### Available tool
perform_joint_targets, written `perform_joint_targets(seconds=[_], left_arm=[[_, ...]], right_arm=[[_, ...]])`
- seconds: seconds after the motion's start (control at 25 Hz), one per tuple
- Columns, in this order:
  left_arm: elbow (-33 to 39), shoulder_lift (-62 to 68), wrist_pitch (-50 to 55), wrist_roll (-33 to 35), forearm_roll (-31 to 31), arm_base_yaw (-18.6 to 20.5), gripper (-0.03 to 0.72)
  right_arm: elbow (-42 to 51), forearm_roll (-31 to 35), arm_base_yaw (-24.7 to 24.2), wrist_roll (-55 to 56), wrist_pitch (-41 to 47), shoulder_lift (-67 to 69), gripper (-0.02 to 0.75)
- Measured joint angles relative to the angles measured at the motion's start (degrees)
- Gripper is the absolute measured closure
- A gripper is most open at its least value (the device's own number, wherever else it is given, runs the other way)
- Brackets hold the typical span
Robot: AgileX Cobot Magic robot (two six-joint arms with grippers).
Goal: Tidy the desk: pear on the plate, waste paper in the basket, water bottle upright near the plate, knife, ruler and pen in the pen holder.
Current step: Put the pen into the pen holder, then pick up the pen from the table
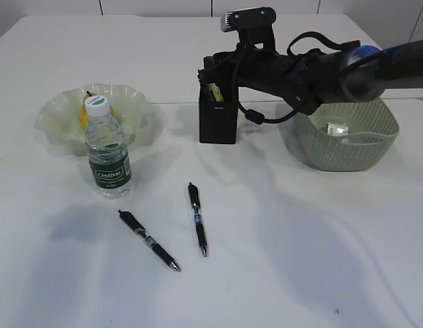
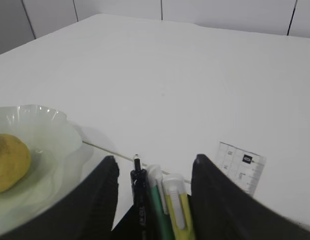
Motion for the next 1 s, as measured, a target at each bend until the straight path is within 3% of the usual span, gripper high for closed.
perform_joint_targets(seconds=[0.2, 0.44, 0.76, 1.0], left_arm=[[0.00, 0.00, 1.62, 0.00, 0.00, 0.00, 0.223], [0.00, 0.00, 2.12, 0.00, 0.00, 0.00, 0.223], [0.00, 0.00, 2.20, 0.00, 0.00, 0.00, 0.223], [0.00, 0.00, 2.48, 0.00, 0.00, 0.00, 0.223]], right_arm=[[0.00, -2.76, 0.00, 2.89, 4.57, -1.59, 0.370], [0.00, -13.94, 0.00, 9.37, 11.54, -6.07, 0.370], [0.07, -34.00, 0.00, 24.57, 9.92, -8.22, 0.370], [0.33, -37.61, 0.00, 28.36, 9.00, -8.22, 0.370]])
